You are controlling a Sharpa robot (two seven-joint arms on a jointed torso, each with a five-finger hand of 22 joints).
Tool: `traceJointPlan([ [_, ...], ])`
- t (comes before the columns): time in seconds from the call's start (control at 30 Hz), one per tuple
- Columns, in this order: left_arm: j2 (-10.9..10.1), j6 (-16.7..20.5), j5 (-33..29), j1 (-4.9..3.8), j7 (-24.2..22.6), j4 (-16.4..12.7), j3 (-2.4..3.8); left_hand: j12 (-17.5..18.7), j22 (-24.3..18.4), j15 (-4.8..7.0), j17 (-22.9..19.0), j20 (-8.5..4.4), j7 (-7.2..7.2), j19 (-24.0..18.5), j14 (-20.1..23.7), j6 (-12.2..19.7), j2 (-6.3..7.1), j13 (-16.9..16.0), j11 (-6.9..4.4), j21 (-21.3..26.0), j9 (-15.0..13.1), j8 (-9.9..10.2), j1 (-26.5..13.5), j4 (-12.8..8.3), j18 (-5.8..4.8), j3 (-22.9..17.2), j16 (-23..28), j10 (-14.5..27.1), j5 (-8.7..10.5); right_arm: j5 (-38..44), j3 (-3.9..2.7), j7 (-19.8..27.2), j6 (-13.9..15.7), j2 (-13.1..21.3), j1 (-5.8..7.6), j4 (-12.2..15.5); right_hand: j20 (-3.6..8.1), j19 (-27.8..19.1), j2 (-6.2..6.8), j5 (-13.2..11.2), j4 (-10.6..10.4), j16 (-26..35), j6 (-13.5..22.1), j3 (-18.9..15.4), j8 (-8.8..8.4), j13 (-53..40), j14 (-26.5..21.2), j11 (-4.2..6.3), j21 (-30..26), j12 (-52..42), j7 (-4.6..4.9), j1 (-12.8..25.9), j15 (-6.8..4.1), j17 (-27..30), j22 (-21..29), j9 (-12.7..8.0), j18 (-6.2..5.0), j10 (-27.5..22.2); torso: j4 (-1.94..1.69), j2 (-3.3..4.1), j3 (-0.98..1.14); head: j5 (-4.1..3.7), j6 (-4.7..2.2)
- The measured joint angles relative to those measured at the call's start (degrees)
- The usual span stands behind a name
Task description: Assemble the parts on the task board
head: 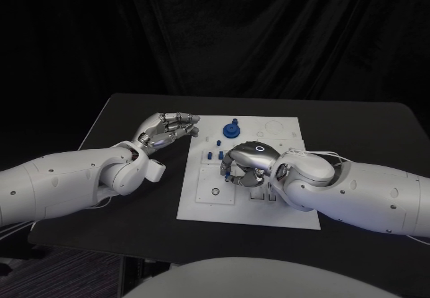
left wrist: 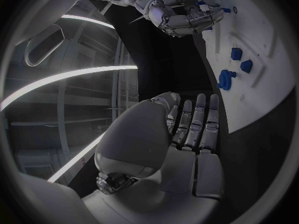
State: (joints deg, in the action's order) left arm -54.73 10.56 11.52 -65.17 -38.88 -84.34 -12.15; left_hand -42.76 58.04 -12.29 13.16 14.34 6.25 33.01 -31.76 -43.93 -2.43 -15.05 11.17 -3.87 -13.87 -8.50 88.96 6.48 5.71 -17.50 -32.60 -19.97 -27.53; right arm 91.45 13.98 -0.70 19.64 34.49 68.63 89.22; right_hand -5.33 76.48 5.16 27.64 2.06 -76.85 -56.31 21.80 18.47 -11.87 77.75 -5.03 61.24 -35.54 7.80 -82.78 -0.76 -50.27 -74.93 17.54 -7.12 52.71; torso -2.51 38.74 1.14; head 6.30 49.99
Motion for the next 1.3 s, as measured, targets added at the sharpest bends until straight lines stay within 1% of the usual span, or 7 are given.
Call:
traceJointPlan([
  [0.33, 0.1, -0.1, 0.0, 0.07, 0.0, 0.1, 0.02, 0.0, 0.0, 0.0, 0.0, 0.0, 0.0, 0.0, 0.0, 0.0, 0.0, 0.0, 0.0, 0.0, 0.0, 0.0, 0.0, 0.2, 0.0, -0.2, 0.0, 0.0, 0.0, 0.2, 0.0, -0.2, -0.2, 0.0, -0.2, -0.5, 0.0, 0.0, 0.15, 0.0, 0.0, 0.0, 0.0, 0.0, 0.0, -0.1, 0.0, 0.02, 0.0, 0.1, 0.0, 0.2, 0.0, 0.2, 0.0, 0.0, 0.0, 0.0, -0.01, -0.03, -0.01, 0.03, 0.0],
  [0.53, 0.1, -0.2, 0.0, 0.11, 0.0, 0.1, 0.01, 0.0, 0.0, 0.0, -0.1, 0.0, 0.0, 0.0, 0.0, 0.0, 0.0, 0.1, 0.0, 0.0, 0.0, 0.0, 0.0, 0.0, 0.0, -0.3, 0.0, 0.0, 0.0, 0.3, 0.0, -0.3, -0.4, 0.0, -0.39, -0.7, 0.0, 0.0, 0.23, 0.0, 0.0, 0.0, 0.0, 0.0, 0.0, -0.1, 0.0, 0.02, 0.0, 0.2, 0.0, 0.2, 0.0, 0.2, 0.0, 0.0, -0.01, 0.0, -0.03, -0.04, -0.07, 0.17, 0.0],
  [1.3, 0.4, -0.4, 0.0, 0.17, 0.0, 0.6, 0.01, 0.2, 0.0, 0.0, -0.1, 0.21, 0.0, -0.2, 0.0, 0.0, 0.0, 0.1, 0.0, 0.0, 0.0, 0.0, 0.0, 0.0, 0.0, -0.3, 0.0, 0.0, 0.0, 0.2, -0.01, -0.3, -1.0, -0.6, -1.12, -1.6, 0.0, 0.0, 0.3, 0.0, 0.0, 0.0, 0.0, 0.0, -0.24, 0.0, 0.0, 0.05, 0.0, 0.3, 0.0, 0.3, 0.0, 0.4, 0.0, 0.1, -0.01, 0.0, -0.06, -0.03, -0.08, 0.24, -0.01],
])
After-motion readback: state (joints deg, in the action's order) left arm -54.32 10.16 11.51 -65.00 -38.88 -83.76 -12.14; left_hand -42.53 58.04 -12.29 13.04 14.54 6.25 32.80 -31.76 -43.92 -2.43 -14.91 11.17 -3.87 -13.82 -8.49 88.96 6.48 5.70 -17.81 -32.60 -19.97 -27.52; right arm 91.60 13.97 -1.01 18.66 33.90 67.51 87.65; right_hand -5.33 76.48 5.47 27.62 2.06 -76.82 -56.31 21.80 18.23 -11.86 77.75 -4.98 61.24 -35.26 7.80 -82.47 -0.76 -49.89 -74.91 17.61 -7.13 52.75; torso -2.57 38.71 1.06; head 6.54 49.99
